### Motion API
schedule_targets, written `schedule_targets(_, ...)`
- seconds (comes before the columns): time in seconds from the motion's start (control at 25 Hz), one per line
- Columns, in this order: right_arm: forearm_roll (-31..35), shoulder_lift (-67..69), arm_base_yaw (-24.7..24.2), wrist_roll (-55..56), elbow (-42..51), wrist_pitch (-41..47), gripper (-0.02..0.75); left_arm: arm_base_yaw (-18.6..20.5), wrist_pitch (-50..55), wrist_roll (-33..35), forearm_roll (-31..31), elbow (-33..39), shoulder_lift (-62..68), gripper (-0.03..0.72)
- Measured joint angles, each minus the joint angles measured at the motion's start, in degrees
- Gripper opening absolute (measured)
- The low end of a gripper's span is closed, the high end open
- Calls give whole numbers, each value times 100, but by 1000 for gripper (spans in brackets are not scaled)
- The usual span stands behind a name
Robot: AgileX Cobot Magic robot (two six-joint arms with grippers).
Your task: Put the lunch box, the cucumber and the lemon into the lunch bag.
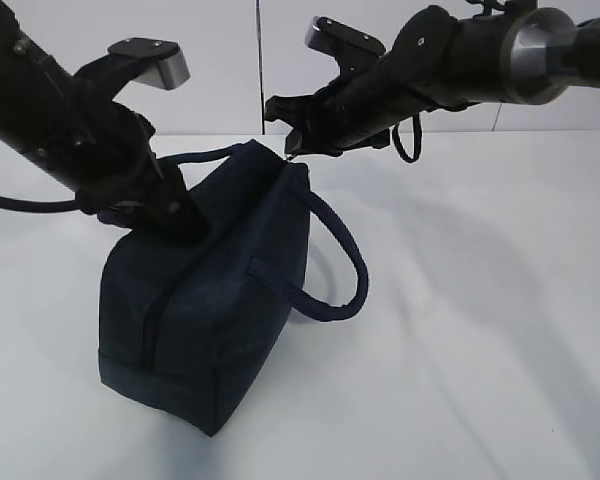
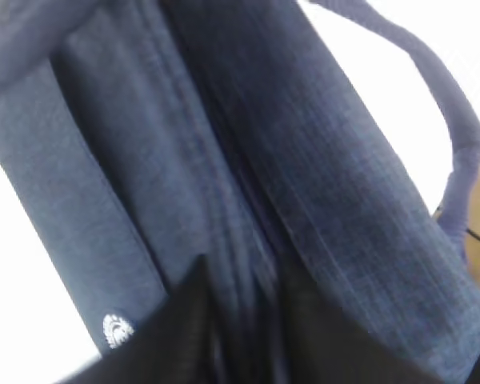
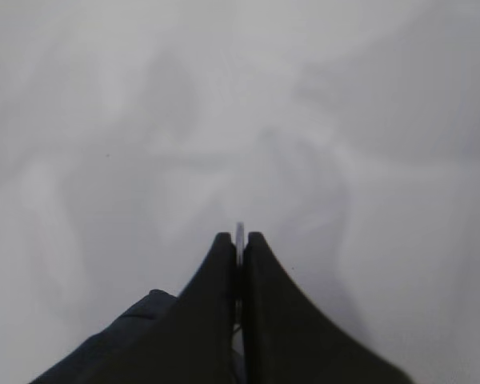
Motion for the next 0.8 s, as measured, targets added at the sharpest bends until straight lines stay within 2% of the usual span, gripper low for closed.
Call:
schedule_targets(0.08,0,0,0,0,0,7,0,0,-50,-14,-22,-102,0,336)
schedule_targets(0.12,0,0,0,-10,0,12,0,0,-90,-14,-50,-173,0,386)
schedule_targets(0.16,14,0,0,-10,0,12,0,0,-132,-18,-92,-237,0,425)
schedule_targets(0.24,18,0,0,-10,0,12,0,0,-234,-27,-193,-389,0,456)
schedule_targets(0.64,26,0,0,-56,0,25,0,77,-288,-349,-390,-1083,575,420)
schedule_targets(0.8,51,0,0,-68,0,34,0,140,-288,-380,-529,-1251,884,351)
